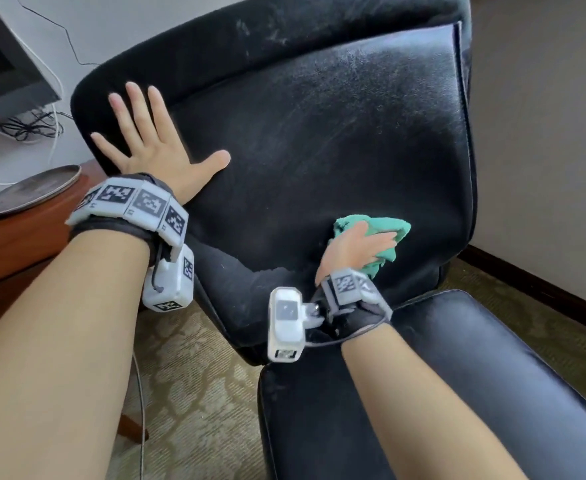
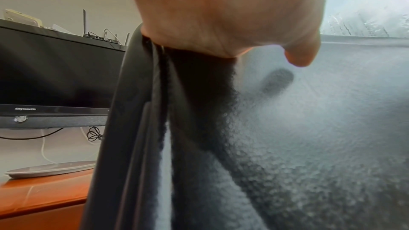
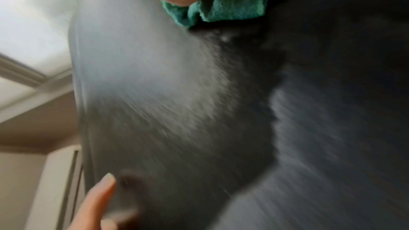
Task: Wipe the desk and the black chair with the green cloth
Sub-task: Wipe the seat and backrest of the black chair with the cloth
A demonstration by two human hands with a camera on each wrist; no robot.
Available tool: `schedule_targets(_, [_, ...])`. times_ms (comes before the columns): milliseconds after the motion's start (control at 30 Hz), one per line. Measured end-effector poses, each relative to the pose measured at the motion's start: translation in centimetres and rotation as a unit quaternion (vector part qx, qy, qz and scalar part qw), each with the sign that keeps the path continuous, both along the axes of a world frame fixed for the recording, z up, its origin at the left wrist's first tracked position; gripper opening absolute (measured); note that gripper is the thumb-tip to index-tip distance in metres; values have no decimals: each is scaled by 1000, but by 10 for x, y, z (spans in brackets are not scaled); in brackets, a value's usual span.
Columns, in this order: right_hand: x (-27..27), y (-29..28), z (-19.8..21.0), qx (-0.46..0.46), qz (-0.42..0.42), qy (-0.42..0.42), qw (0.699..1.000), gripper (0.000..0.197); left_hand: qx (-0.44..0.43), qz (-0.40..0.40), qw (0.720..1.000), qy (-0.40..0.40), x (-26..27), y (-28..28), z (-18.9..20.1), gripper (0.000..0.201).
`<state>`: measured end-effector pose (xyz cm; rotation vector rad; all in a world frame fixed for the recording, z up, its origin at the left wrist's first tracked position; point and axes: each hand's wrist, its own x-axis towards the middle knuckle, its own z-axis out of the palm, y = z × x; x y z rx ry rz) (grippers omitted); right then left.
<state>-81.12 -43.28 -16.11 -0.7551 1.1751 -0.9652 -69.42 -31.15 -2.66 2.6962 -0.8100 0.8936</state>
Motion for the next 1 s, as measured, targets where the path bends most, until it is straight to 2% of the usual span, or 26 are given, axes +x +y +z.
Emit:
schedule_targets(167, [25, 68, -32, -35, 149, 55, 987, 65, 5, 1, 1000, -1, 1, 1, -1, 111])
schedule_targets(300, [22, 73, -30, 21, 177, 39, 983, 64, 12, 5, 1000, 8, -1, 1, 2, 110])
schedule_targets(333, [18, 68, -25, 5, 185, 38, 982, 63, 12, 4, 1000, 12, -1, 1, 2, 110])
schedule_targets(400, [8, 53, -10, -97, 195, 44, 975, 61, 11, 6, 1000, 15, -1, 0, 3, 111])
schedule_targets(467, [3, 26, 8, -208, 168, 48, 962, 59, 12, 9, 1000, 18, -3, 1, 2, 111])
schedule_targets(533, [1, 1, 28, -243, 132, 62, 959, 59, 15, 10, 1000, 22, -4, 0, 3, 110])
schedule_targets(633, [-1, -8, 35, -257, 100, 73, 959, 60, 17, 11, 999, 26, -5, -1, 5, 110])
schedule_targets(733, [-1, 14, 12, -238, 93, 65, 965, 59, 22, 16, 999, 26, -5, 0, 4, 111])
schedule_targets(867, [6, 67, -17, -139, 198, 61, 968, 62, 27, 20, 999, 27, -2, -1, 3, 111])
schedule_targets(1000, [11, 86, -29, -139, 274, 97, 947, 63, 28, 14, 998, 45, -6, 1, 9, 108])
